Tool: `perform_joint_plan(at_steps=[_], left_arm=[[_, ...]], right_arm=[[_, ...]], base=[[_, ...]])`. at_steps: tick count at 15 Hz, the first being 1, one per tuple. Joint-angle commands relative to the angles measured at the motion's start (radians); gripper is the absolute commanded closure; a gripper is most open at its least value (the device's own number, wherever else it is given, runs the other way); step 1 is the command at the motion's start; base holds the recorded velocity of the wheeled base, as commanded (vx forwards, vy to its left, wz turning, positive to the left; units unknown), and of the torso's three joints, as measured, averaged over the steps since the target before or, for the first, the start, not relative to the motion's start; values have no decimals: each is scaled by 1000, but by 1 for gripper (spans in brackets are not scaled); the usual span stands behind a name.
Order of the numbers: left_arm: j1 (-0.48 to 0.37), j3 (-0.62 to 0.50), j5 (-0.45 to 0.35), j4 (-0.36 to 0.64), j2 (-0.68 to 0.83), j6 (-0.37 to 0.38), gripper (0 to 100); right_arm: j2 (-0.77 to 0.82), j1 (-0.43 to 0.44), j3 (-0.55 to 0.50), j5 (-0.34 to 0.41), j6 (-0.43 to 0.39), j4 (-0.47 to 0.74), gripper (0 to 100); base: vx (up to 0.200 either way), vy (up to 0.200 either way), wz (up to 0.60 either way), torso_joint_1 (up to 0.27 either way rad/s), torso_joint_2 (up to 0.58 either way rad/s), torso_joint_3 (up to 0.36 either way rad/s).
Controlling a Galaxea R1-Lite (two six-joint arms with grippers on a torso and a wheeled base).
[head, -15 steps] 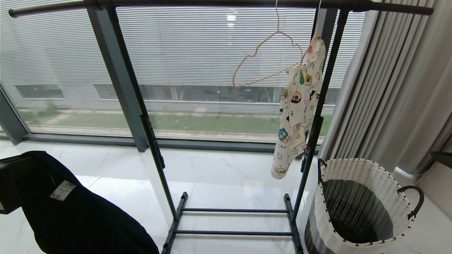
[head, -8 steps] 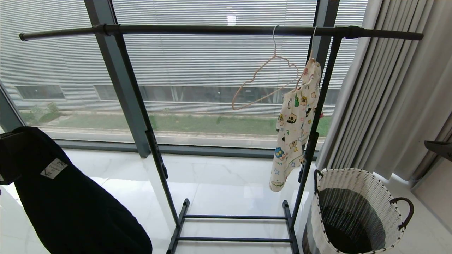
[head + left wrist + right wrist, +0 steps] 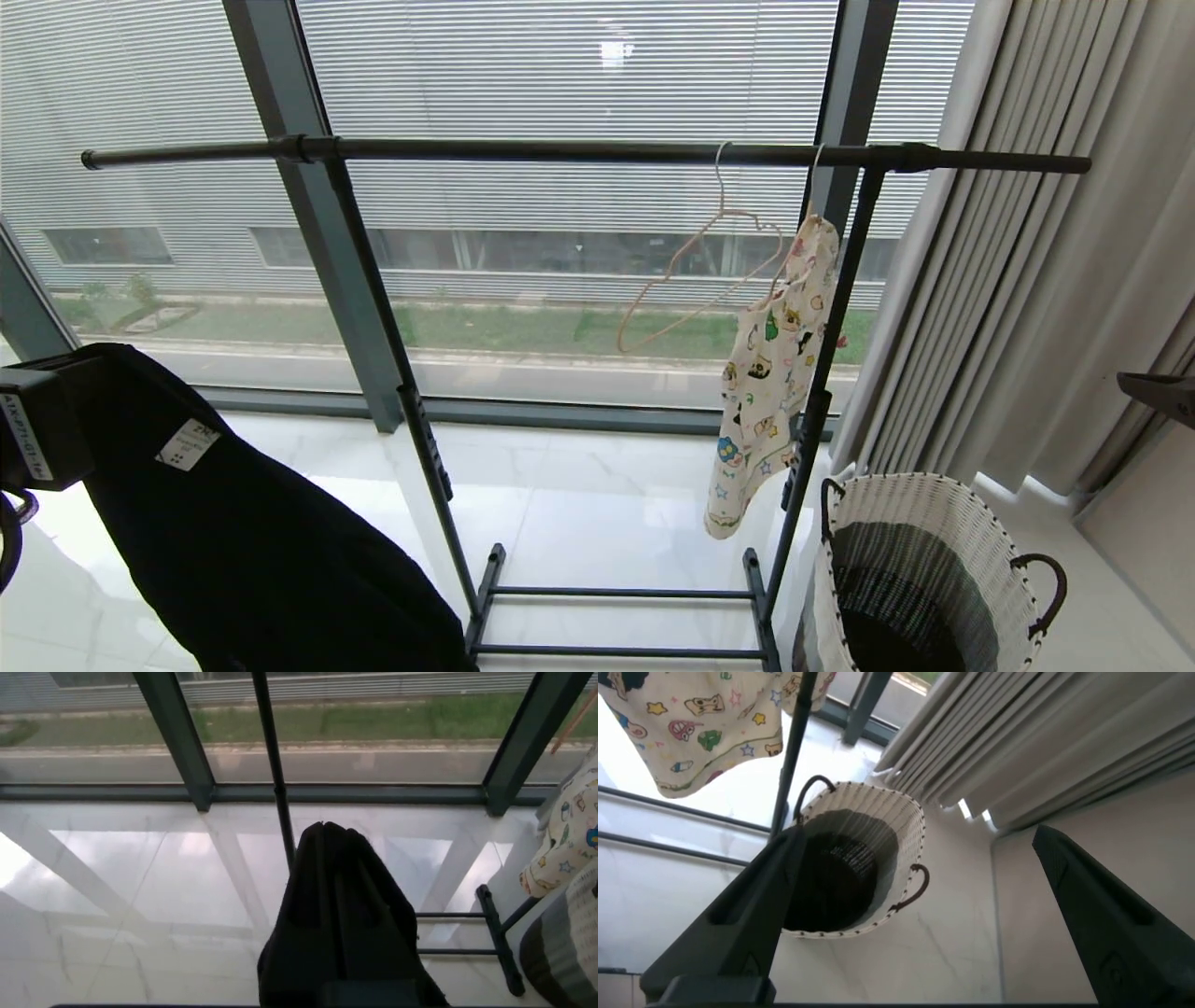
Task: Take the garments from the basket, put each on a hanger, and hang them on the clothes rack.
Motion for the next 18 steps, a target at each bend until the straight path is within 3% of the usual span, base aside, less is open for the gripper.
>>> perform_joint_plan(at_steps=[1, 6, 9, 11, 15, 18], left_arm=[[0, 2, 0, 0, 2, 0, 100], [-4, 3, -4, 0, 10, 2, 100], [-4, 3, -4, 0, 12, 3, 100], [-4, 10, -3, 0, 12, 3, 100], [-4, 57, -1, 0, -16, 31, 100], [-4, 60, -3, 0, -18, 31, 100]], right_arm=[[2, 0, -1, 0, 0, -1, 0], [-2, 0, 5, 15, 6, -4, 0], [-2, 0, 65, 101, 4, -135, 0], [-2, 2, 110, 115, 4, -161, 0], [-13, 6, 186, 111, 0, -248, 0], [-11, 6, 186, 112, 0, -250, 0]], base=[[0, 0, 0, 242, -525, -290], [0, 0, 0, 254, -546, -290], [0, 0, 0, 149, -305, -160], [0, 0, 0, 23, -43, -23], [200, 0, 0, 7, -17, -4], [200, 200, 0, 14, 1, -2]])
